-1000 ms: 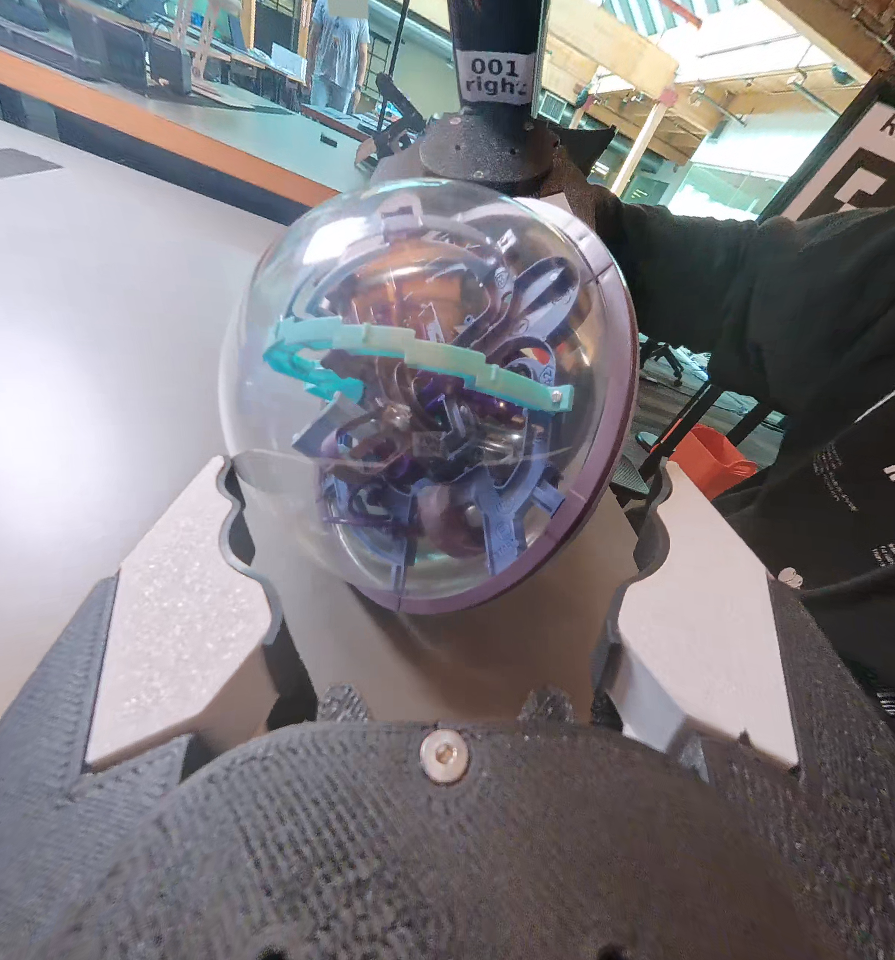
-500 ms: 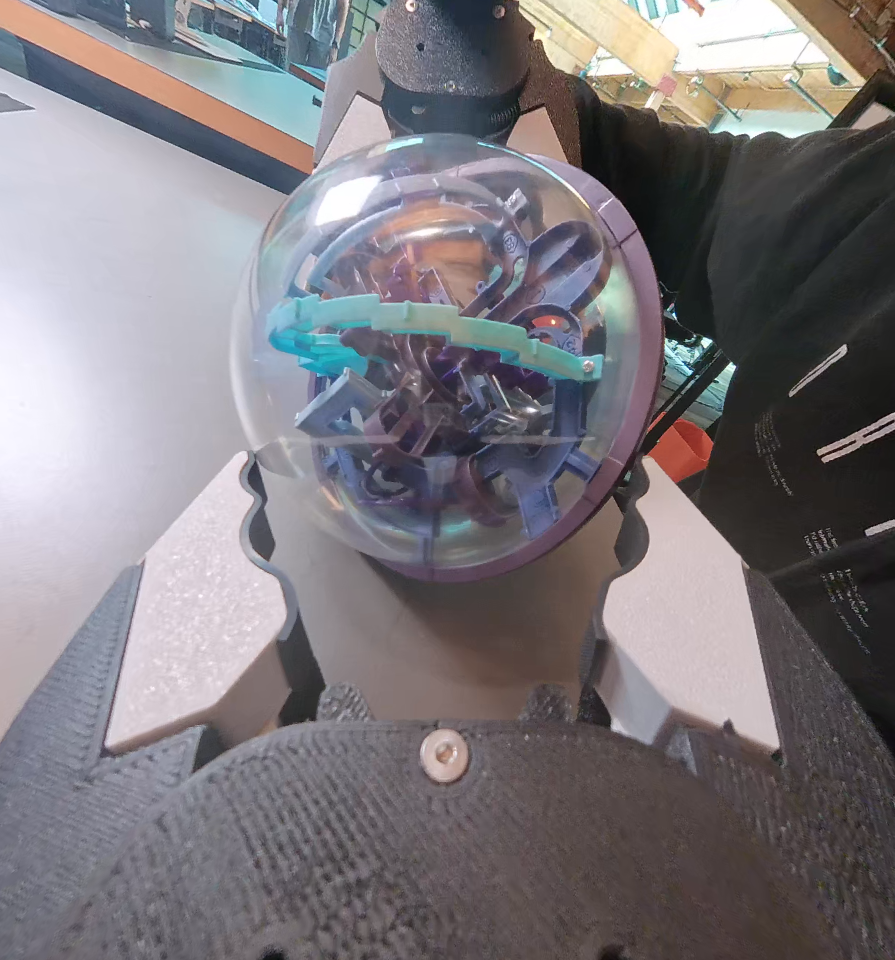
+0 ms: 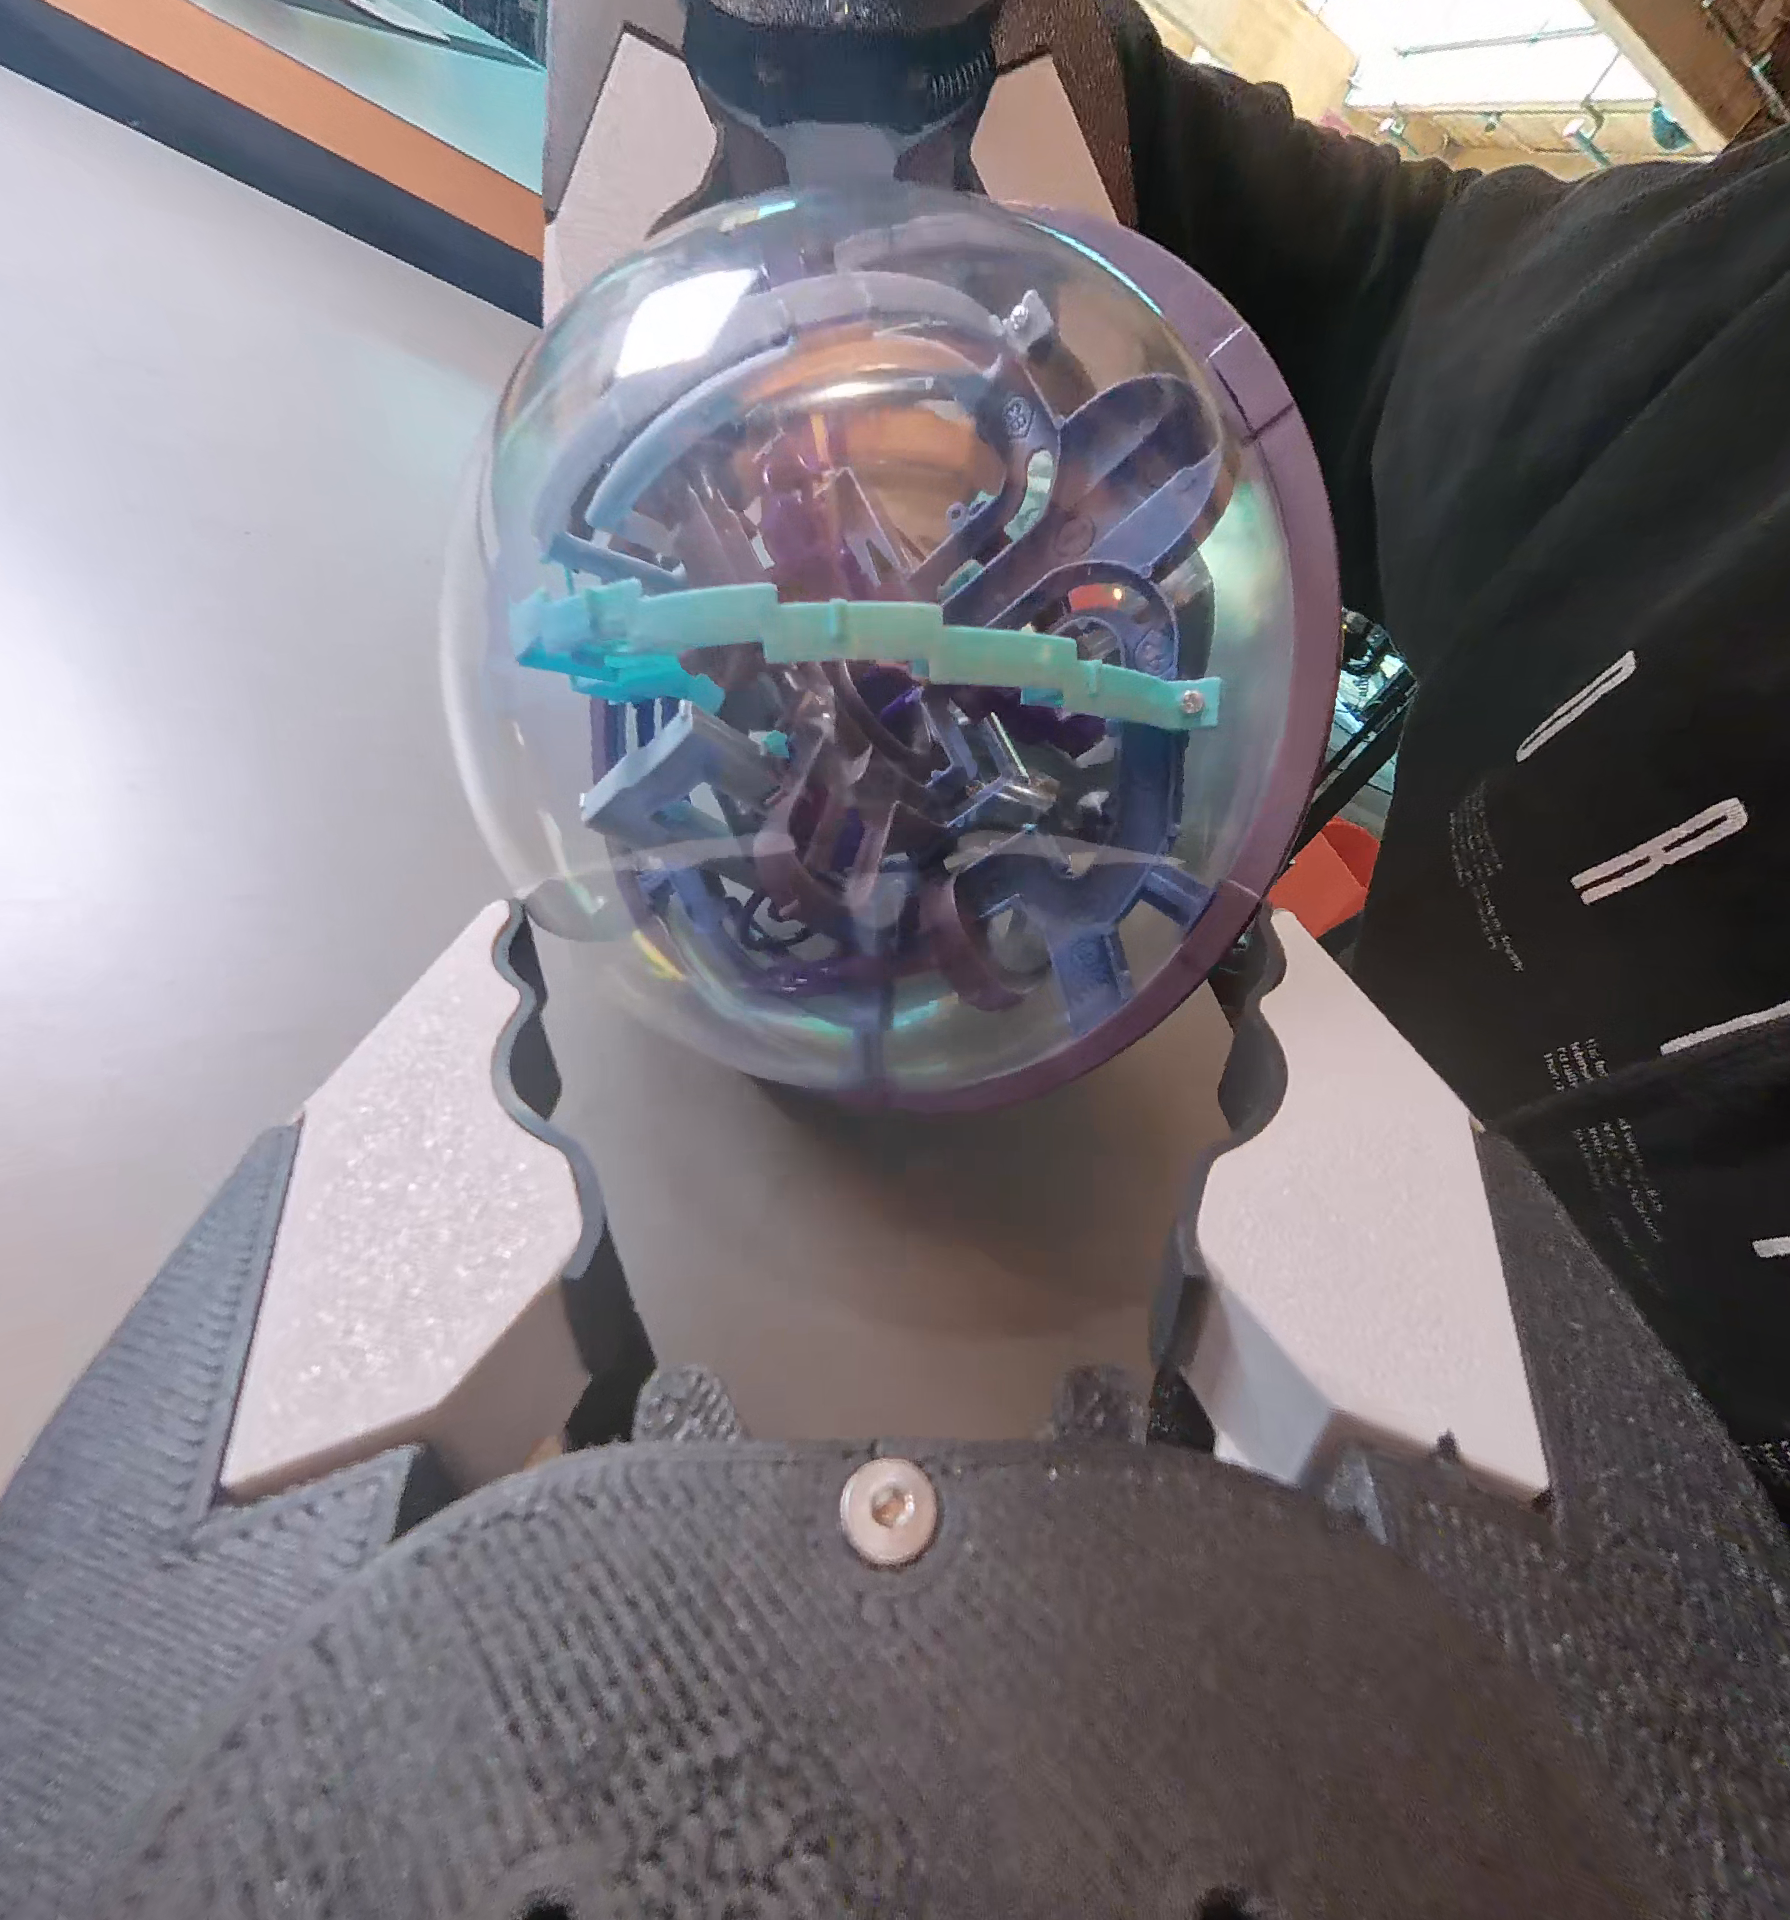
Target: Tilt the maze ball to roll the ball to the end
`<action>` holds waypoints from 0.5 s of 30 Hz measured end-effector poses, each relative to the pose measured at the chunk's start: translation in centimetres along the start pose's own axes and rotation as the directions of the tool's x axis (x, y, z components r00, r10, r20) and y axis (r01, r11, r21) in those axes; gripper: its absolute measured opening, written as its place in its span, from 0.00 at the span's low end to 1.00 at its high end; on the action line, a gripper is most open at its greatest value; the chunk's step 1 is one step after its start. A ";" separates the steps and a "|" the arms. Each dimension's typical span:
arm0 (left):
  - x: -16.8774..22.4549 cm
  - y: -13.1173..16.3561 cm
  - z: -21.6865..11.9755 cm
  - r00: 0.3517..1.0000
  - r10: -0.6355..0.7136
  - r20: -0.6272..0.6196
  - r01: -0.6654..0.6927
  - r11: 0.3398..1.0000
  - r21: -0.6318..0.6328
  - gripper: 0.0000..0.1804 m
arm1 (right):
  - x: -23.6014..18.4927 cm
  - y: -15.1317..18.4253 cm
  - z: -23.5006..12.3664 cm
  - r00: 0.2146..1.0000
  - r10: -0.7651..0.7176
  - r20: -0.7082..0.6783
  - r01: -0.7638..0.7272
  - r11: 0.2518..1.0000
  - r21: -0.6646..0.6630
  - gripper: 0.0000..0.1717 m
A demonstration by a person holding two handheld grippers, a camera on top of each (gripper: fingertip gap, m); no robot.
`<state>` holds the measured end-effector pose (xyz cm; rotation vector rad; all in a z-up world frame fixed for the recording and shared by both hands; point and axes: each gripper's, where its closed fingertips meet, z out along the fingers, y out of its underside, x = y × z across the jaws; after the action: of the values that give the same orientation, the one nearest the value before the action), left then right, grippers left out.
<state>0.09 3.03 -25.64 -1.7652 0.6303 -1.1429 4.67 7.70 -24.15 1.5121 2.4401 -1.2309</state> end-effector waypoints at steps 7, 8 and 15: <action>-0.2 0.2 -0.2 0.999 -0.046 -0.020 0.045 0.999 -0.012 0.76 | 0.3 -1.1 -0.2 0.997 0.020 0.072 -0.018 0.999 -0.028 0.74; -0.5 -0.1 -0.4 1.000 -0.018 0.002 0.018 1.000 0.007 0.78 | 0.4 -1.2 -0.2 0.997 0.023 0.079 -0.020 0.999 -0.033 0.74; -0.5 -2.4 -0.8 0.984 0.139 0.111 -0.151 0.982 0.114 0.83 | 1.0 -2.0 0.0 0.977 0.154 0.147 -0.148 0.988 -0.052 0.72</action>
<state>-1.04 4.21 -23.60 -1.6349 0.6043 -0.9645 2.57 8.02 -23.31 1.5027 2.1987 -1.2113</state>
